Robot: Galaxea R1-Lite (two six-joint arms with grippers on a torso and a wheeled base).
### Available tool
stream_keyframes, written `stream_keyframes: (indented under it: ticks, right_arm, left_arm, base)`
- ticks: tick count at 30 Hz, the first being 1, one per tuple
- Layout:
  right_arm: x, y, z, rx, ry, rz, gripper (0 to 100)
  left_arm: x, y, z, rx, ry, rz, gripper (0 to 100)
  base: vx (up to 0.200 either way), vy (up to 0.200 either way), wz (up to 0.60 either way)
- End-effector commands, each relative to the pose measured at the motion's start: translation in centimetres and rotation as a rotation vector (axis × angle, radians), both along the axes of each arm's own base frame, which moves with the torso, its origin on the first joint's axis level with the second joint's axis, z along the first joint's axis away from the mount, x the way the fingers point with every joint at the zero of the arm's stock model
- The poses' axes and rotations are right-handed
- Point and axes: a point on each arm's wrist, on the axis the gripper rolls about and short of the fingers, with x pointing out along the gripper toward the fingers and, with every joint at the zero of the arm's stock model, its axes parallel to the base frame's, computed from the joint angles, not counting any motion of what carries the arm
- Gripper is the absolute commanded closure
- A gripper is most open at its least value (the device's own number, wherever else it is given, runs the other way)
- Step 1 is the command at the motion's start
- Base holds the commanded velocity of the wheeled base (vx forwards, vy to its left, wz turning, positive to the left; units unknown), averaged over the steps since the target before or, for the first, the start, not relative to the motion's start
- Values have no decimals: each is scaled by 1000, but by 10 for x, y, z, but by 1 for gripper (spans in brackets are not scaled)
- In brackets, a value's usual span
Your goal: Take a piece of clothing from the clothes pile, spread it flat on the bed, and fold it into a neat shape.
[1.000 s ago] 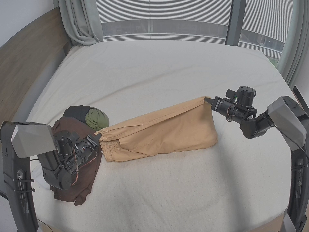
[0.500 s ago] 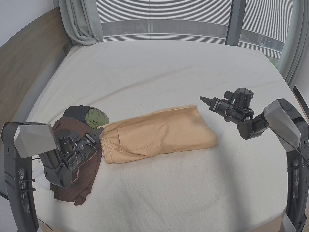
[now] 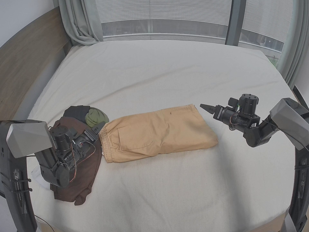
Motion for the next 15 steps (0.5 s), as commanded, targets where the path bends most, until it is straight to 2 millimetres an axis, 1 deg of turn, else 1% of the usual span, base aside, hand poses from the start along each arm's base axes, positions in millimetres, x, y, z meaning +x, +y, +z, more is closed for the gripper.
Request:
stream_keyframes:
  ticks: [1,4,9,15]
  right_arm:
    - [-49,-1,18,14,-8,19,0]
    - [-64,2,7,35,13,34,0]
    - [-78,3,-1,37,27,44,0]
    - [-93,12,-15,69,102,69,0]
  left_arm:
    - [-19,-13,22,-1,-26,-81,0]
    - [-22,-14,24,23,-35,-96,0]
    - [-27,-15,24,79,-46,-107,0]
    - [-31,-17,21,153,-52,-123,0]
  base:
    - [0,0,0]
    - [0,0,0]
    - [0,0,0]
    - [0,0,0]
